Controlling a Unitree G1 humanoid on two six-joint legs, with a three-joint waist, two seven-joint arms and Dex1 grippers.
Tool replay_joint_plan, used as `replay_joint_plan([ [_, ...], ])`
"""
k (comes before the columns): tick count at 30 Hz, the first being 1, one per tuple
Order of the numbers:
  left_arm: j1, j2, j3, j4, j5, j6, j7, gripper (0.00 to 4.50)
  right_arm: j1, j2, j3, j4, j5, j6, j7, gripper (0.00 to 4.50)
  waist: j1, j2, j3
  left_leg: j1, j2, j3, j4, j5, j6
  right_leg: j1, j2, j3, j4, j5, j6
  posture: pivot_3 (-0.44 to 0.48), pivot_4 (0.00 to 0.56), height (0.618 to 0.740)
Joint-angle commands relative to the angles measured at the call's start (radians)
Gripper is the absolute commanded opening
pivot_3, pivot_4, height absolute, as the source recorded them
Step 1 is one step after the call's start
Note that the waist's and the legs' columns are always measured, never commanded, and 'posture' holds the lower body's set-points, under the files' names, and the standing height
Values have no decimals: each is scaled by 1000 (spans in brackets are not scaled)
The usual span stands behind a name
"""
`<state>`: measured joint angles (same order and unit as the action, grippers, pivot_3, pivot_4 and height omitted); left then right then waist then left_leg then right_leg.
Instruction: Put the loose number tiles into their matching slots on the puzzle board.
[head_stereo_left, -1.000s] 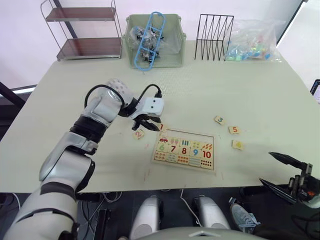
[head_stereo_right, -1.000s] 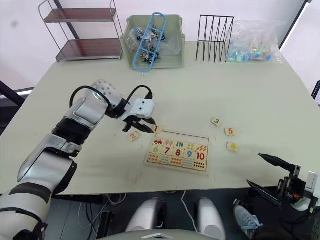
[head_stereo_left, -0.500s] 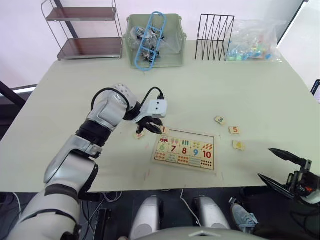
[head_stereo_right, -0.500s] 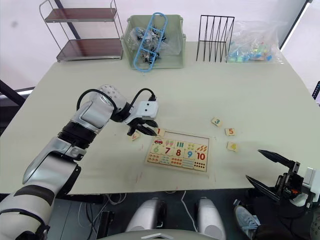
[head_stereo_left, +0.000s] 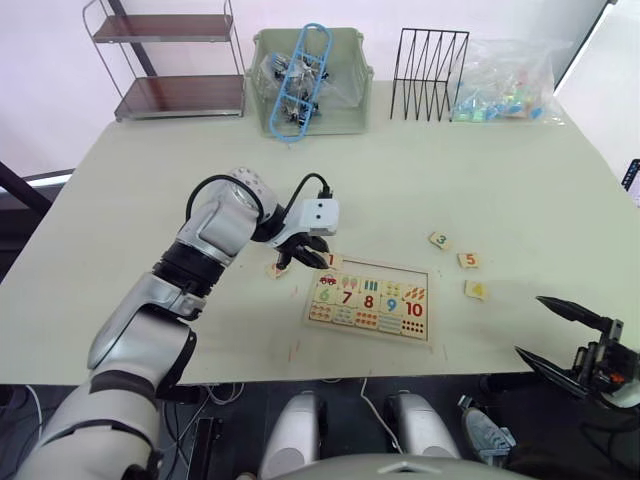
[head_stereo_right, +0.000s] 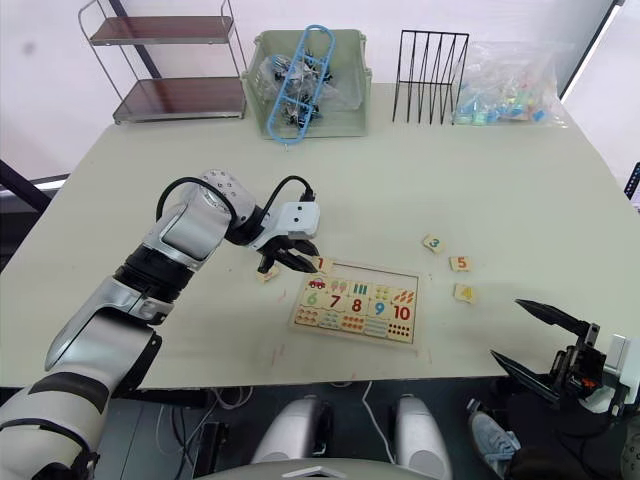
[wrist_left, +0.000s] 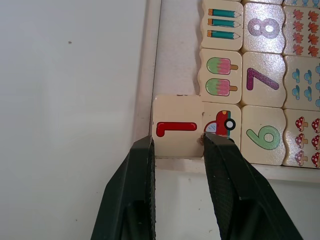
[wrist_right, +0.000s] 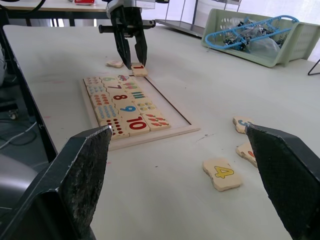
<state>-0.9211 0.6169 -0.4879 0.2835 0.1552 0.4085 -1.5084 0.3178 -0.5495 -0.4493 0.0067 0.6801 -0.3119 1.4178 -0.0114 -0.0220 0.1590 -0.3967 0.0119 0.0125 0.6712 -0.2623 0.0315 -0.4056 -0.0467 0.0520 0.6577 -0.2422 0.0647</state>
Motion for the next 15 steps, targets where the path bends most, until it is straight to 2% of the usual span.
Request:
replay_joint_plan([
  [1,5,-1,-13,-43,7,4,5,889,10,-12,-16,-43,11,-3,-9,4500,0,0,0,0,0,0,0,0,0,0,0,0,0,0,0,0,150,740],
  [15,6,0,-31,-26,20,-14,40,889,9,-23,-14,-61,13,9,-25,4500,0,0,0,0,0,-1,0,0,0,0,0,0,0,0,0,0,150,740],
])
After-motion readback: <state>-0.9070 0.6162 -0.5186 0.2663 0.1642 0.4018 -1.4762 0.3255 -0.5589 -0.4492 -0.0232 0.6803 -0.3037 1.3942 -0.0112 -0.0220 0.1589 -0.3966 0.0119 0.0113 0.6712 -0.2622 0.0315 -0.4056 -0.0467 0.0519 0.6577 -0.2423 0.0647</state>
